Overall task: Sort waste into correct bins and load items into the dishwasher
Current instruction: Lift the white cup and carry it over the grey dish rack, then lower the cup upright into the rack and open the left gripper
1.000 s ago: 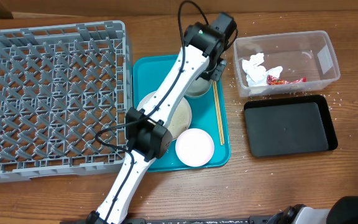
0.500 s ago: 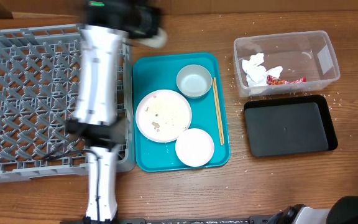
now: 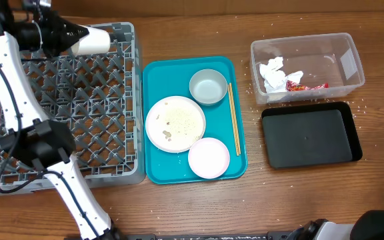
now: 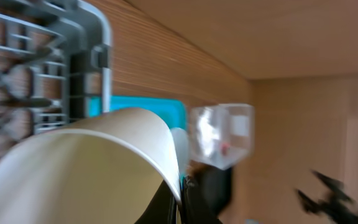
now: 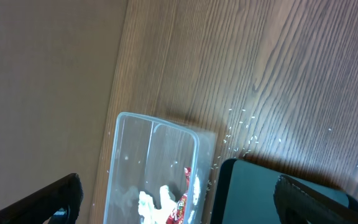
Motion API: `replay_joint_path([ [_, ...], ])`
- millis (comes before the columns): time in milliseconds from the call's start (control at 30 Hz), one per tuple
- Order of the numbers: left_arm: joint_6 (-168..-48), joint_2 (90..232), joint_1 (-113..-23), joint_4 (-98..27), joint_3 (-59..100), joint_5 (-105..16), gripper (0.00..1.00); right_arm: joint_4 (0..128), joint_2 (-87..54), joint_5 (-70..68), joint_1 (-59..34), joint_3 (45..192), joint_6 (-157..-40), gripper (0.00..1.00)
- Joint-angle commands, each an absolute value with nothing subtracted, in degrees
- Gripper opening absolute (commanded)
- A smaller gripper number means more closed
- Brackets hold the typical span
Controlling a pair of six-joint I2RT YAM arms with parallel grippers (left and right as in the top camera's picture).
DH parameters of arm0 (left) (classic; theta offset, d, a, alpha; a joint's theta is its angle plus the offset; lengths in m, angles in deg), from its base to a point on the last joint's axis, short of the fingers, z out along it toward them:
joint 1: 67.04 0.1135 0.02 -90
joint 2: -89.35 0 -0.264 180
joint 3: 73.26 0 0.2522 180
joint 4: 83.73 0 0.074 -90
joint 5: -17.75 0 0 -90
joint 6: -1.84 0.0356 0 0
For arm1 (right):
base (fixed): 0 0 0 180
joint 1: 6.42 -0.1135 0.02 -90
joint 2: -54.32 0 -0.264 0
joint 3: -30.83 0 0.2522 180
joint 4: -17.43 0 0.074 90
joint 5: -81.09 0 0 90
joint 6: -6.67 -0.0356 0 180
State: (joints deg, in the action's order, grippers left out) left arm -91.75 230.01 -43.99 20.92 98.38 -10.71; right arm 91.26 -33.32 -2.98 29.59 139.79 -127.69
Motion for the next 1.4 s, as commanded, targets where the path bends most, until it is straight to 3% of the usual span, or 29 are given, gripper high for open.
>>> replay_joint_path([
  [0,-86.86,230.95,-41.63,18.52,93.33,1.79,0.04,91.15,-31.64,-3.53,29.66,141.04,-127.95,1.0],
  [367,-83.84,231.37,-35.95,13.9,84.02,1.38,0.04,91.15,-31.64,-3.53,29.66,141.04,-127.95,1.0],
  [600,-84.5,231.43,-36.34,5.14,73.57,10.12,0.04,91.15,-31.64,-3.53,29.66,141.04,-127.95,1.0],
  [1367,-87.1,231.43,-37.08,-8.17,61.95,13.33,0.05,91.15,-31.64,-3.53,29.66,141.04,-127.95,1.0],
])
